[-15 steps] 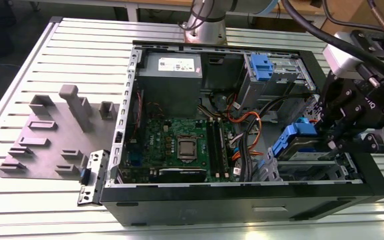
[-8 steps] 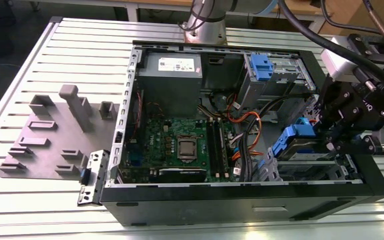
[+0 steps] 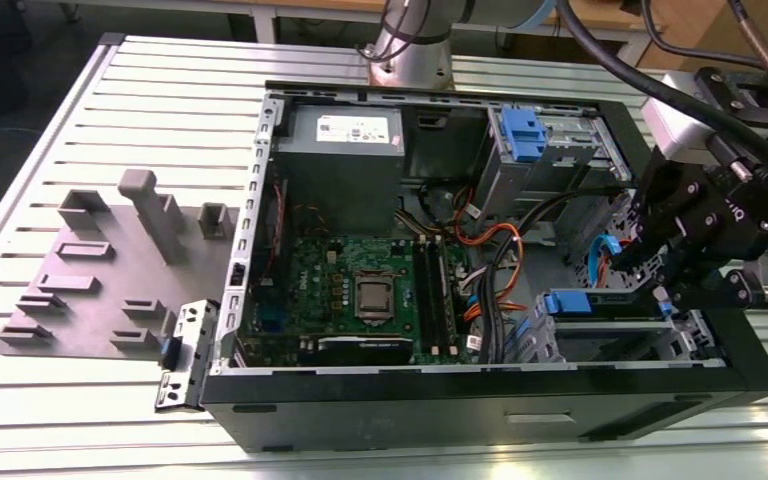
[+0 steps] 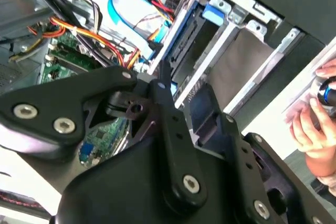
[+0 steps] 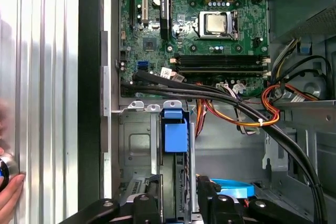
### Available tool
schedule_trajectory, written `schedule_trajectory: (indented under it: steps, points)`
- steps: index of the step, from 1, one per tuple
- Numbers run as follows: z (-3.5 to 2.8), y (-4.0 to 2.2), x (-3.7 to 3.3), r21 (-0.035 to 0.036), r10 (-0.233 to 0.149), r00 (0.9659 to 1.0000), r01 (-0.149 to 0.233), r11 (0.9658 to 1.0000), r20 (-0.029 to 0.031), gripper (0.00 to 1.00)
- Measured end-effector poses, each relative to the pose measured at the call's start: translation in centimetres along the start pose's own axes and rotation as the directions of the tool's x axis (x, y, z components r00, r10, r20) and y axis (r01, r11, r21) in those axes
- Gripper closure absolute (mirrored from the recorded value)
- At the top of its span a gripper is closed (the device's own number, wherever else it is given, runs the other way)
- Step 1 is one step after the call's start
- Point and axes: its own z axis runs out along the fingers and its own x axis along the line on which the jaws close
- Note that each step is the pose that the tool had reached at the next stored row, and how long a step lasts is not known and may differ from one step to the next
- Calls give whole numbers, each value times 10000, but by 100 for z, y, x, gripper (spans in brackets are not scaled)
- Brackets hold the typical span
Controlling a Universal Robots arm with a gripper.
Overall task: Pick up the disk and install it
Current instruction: 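Insert the disk into the insertion slot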
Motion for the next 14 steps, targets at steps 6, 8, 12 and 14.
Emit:
schedule_trajectory:
  steps: [6,8,12,14]
  points:
    - [0,0,0,3,4,10000,-4,10000,-91,58]
    - [0,0,0,3,4,10000,-4,10000,-92,58]
    - [-1,0,0,4,6,9999,-6,10000,-122,58]
    - [-4,0,-1,4,6,9999,-6,10000,-122,58]
